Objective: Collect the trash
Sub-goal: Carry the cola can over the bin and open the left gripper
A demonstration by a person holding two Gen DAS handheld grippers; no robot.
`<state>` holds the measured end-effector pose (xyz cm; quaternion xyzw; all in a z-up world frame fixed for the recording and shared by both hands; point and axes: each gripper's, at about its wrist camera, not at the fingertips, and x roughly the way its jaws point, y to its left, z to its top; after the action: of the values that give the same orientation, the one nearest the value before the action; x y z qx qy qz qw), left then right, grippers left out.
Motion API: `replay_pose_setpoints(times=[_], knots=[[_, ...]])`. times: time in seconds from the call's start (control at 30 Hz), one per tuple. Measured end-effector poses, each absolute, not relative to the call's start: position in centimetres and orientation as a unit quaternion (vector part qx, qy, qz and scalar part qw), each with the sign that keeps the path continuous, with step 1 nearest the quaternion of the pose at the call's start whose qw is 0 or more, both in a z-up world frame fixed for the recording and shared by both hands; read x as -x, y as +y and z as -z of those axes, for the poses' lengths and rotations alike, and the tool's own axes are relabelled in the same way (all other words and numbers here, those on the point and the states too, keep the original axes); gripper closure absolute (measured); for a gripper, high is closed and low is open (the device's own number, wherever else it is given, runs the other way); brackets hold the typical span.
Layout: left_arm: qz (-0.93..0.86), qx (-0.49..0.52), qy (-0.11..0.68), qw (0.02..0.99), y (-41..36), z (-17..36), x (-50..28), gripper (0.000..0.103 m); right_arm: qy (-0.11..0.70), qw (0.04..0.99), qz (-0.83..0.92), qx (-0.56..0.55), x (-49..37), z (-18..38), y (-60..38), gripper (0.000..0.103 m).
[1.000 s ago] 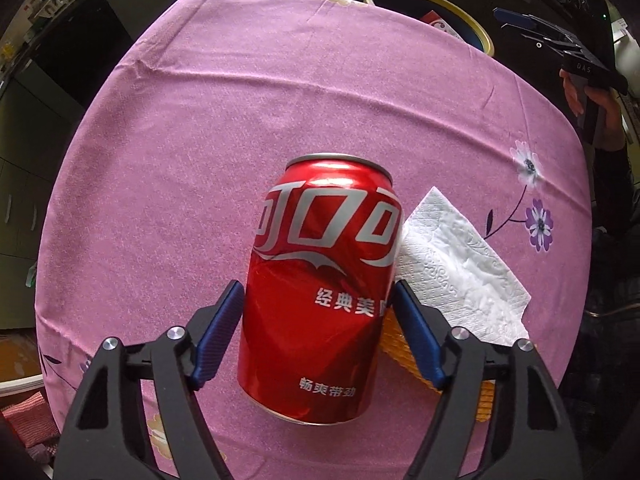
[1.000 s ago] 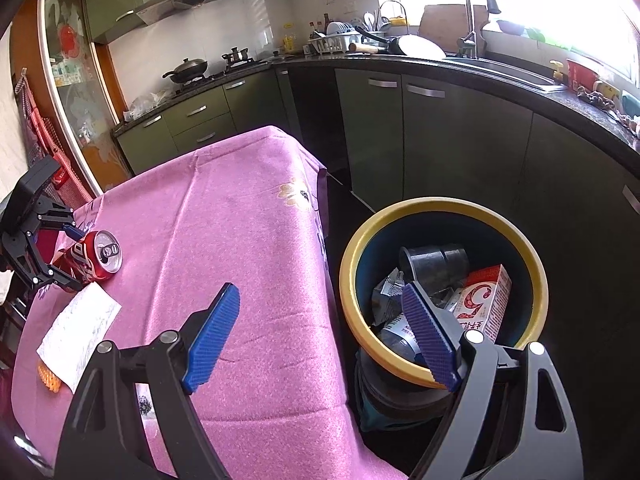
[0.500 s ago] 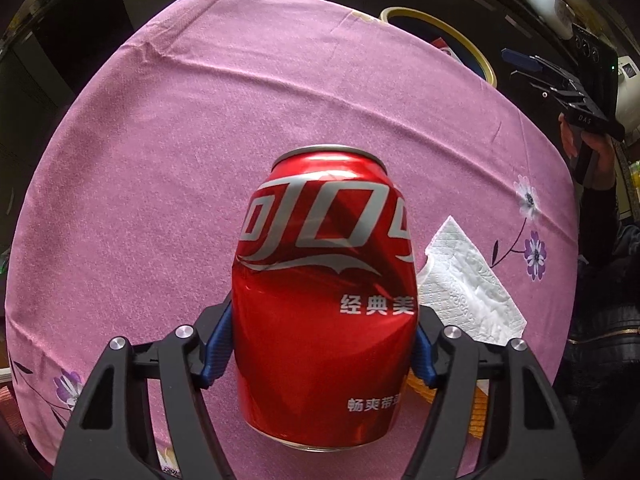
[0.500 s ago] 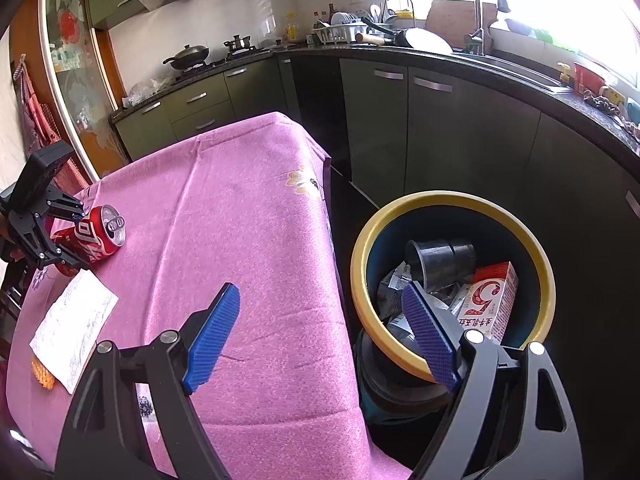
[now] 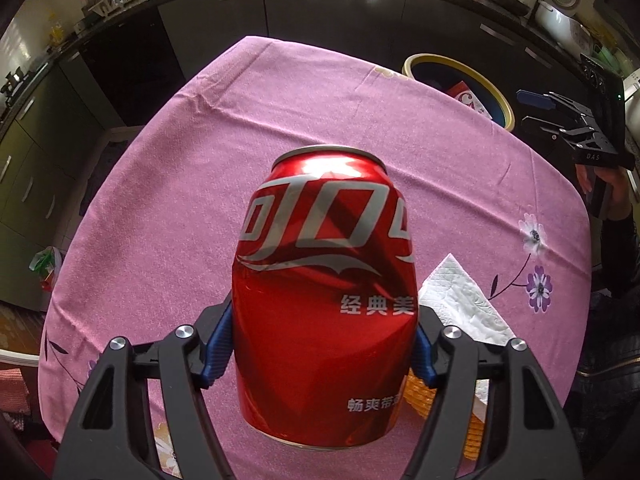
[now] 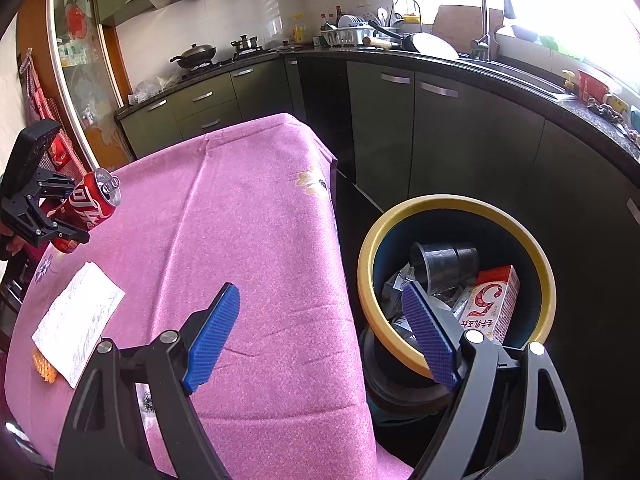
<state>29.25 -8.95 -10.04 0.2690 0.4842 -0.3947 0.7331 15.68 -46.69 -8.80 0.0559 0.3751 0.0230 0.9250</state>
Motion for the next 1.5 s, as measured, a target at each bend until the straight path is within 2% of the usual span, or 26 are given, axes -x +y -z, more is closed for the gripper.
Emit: replay_pose_setpoints(times=[0.4, 0.77, 1.1, 1.33, 1.37, 1.4, 1.5], knots=[[0.395, -0.257, 0.449, 0.759, -13.8, 6.1, -24.4, 0.036, 0.369, 0.928, -0.021, -0.05, -11.6, 7.7, -48.4, 0.021], [0.473, -0.269, 0.429, 0.721, -26.6, 4.9, -21.5, 0.036, 0.355, 0.929, 0.031, -0.095, -6.8, 7.3, -54.9, 0.021], [0.507, -0.295, 0.446, 0.676, -42.5, 10.3, -23.9, 0.036, 0.349, 0.924, 0.059, -0.144, -4.1, 8.6, -59.9, 0.021], [0.475, -0.308, 0.469, 0.678, -49.0, 15.9, -26.2, 0.036, 0.36, 0.918, 0.064, -0.156, -3.8, 9.8, -60.8, 0.021], [0.469, -0.305, 0.475, 0.679, -49.5, 16.6, -26.5, 0.034, 0.361, 0.917, 0.065, -0.158, -3.7, 9.9, -60.9, 0.021], [0.465, -0.3, 0.484, 0.678, -49.8, 17.1, -26.8, 0.028, 0.362, 0.916, 0.065, -0.159, -3.7, 10.0, -60.9, 0.021], [0.455, -0.297, 0.488, 0.683, -50.2, 17.6, -27.0, 0.024, 0.362, 0.916, 0.065, -0.159, -3.7, 10.0, -60.8, 0.021]])
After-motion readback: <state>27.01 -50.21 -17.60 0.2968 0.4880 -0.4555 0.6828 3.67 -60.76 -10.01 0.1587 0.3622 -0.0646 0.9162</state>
